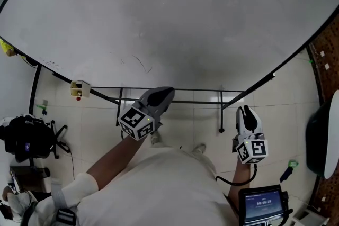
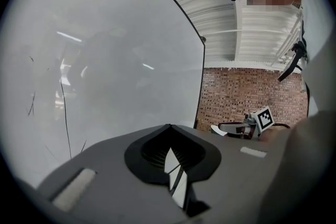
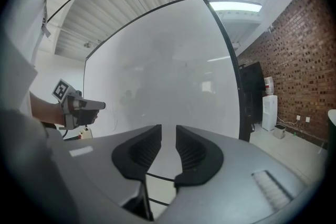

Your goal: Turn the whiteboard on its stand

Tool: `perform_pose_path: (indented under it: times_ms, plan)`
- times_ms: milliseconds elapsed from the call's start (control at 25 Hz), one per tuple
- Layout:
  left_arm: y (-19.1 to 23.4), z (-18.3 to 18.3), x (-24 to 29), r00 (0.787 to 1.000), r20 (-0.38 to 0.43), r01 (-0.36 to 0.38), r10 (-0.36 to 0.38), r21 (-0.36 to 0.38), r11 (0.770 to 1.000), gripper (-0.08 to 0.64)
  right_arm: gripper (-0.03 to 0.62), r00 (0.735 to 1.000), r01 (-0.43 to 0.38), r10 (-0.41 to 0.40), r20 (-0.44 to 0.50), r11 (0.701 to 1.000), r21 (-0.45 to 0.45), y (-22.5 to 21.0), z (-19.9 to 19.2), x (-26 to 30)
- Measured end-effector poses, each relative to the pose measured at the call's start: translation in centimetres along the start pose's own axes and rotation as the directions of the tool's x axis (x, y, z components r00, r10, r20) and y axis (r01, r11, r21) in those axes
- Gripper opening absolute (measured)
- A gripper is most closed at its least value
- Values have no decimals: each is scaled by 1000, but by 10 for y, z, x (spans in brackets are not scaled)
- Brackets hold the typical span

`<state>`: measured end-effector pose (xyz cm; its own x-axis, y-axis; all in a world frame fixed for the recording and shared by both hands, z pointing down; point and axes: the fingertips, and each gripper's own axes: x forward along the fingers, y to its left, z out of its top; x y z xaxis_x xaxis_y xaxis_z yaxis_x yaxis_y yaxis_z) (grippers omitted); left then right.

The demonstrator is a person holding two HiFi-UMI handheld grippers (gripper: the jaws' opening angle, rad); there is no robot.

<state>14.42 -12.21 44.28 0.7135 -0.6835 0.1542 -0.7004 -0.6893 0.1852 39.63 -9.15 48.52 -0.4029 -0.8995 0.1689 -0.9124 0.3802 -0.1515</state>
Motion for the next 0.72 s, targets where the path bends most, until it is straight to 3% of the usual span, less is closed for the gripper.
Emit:
perform_pose_path:
  times_ms: [400,720]
  plan:
    - [-39,-32,10,990,-34,-141,139,-55,989,20,78,991,-136,135,-19,991,-17,-24,-3,-26]
    - [-76,-58,14,990,-84,-122,116,-70,990,20,78,992,-115,116,-42,993,19,-43,-28,-49]
